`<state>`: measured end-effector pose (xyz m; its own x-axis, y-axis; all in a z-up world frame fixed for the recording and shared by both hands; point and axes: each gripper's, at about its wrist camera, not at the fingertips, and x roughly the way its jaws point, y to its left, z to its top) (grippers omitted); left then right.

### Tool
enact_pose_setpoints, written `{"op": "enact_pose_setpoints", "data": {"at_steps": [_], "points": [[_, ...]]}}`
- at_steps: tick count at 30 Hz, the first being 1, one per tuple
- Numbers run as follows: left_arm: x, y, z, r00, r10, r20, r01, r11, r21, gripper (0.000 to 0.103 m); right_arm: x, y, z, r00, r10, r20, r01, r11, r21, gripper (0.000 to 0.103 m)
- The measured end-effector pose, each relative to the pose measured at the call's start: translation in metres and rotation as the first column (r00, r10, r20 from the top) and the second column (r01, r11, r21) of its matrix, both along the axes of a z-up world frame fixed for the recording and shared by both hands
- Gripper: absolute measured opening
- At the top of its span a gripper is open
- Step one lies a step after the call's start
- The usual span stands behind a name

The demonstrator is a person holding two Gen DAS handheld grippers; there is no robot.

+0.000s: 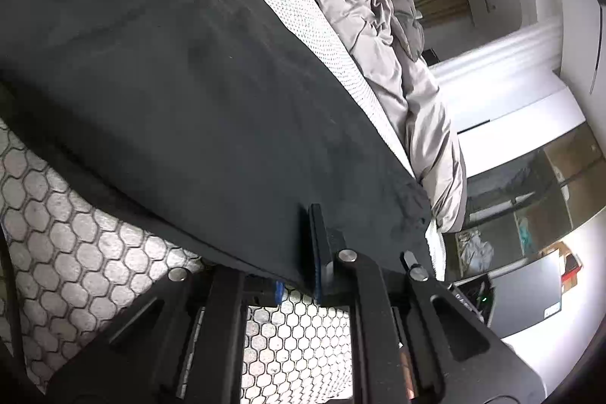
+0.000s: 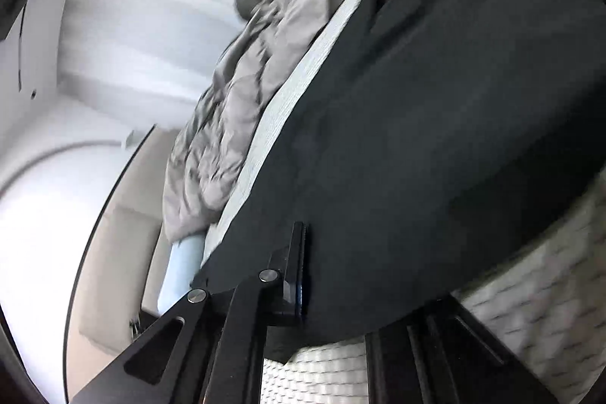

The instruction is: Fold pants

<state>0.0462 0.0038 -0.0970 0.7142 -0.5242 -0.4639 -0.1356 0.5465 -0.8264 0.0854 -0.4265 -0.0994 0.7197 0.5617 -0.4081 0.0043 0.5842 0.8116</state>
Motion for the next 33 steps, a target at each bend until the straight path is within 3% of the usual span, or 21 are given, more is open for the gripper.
{"op": "enact_pose_setpoints", "data": {"at_steps": [3,6,13,16,19,22,28,33], "points": [[0.002,0.002,-0.001,1.0,-0.002,-0.008,0.002,1.0,-0.003,0.009,-0.004,-0.027,0.002,0.998,-0.058,0.007,0.058,0.998,0.023,0.009],[0.002,0.005,-0.003,1.0,0.005,-0.008,-0.005,1.0,-0.01,0.009,-0.008,-0.051,0.013,0.991,-0.129,0.025,0.129,0.991,-0.023,0.01],[0.002,0.006,-0.005,1.0,-0.02,-0.004,0.02,1.0,0.002,0.009,-0.009,-0.138,0.024,0.939,-0.343,-0.006,0.342,0.938,-0.056,0.01],[0.003,0.003,-0.005,1.0,-0.028,0.002,0.028,1.0,0.013,0.01,0.006,-0.167,0.016,0.961,-0.271,-0.052,0.273,0.961,0.042,0.01],[0.004,0.002,-0.005,1.0,-0.03,0.007,0.03,0.999,0.027,0.01,0.01,-0.176,0.017,0.961,-0.271,-0.061,0.273,0.962,0.029,0.01],[0.004,0.002,-0.005,0.999,-0.033,0.006,0.033,0.999,0.029,0.01,0.008,-0.168,0.018,0.956,-0.283,-0.075,0.282,0.959,-0.02,0.012],[-0.006,0.016,0.0,0.998,-0.065,0.01,0.065,0.998,-0.005,0.01,0.013,-0.13,0.016,0.975,-0.218,-0.044,0.219,0.976,0.02,0.017],[-0.004,0.036,-0.001,0.999,-0.045,-0.002,0.045,0.999,0.01,0.01,0.024,-0.107,0.016,0.985,-0.162,-0.058,0.165,0.985,0.051,0.019]]}}
